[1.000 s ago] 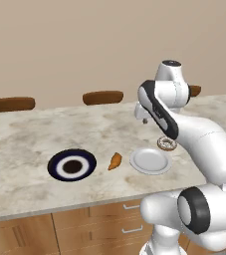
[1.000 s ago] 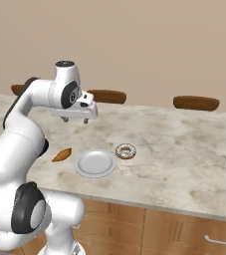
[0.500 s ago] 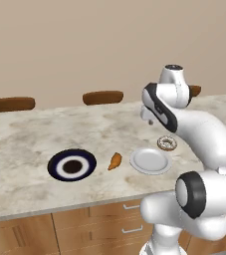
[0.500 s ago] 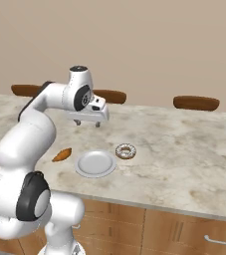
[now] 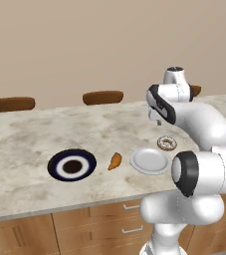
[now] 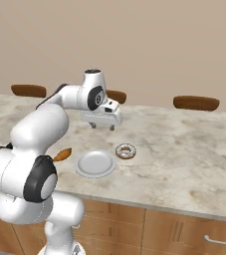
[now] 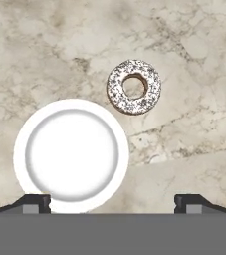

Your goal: Place the pastries on the plates.

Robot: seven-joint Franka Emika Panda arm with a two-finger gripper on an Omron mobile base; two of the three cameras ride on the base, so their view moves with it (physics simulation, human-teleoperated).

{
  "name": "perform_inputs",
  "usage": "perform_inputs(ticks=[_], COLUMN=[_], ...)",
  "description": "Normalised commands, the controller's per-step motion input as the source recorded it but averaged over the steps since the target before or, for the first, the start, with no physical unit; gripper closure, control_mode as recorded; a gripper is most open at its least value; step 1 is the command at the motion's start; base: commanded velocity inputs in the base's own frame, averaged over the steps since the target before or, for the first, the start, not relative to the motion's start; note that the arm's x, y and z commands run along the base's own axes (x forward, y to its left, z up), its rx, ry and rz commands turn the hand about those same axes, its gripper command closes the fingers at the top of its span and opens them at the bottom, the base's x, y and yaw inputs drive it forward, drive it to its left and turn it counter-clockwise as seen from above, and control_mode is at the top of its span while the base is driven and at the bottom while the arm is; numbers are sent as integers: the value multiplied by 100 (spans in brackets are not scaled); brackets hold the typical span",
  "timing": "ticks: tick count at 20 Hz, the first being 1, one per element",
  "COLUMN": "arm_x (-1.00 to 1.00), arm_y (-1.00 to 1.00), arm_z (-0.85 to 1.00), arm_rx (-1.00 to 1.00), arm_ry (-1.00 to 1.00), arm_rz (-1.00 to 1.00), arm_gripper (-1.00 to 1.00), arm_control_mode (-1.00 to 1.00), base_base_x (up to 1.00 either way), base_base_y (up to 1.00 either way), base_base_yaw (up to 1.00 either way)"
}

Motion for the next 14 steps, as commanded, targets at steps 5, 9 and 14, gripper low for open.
perform_inputs(ticks=[5, 9, 14], arm_x=[44, 37, 23], arm_y=[-15, -2, 0], arm_z=[-37, -32, -25], arm_rx=[-3, 0, 0], arm_ry=[1, 1, 2], arm_rz=[-10, -8, -5], arm_gripper=[-100, -100, -100], arm_control_mode=[-100, -100, -100], base_base_x=[0, 0, 0], base_base_y=[0, 0, 0], base_base_yaw=[0, 0, 0])
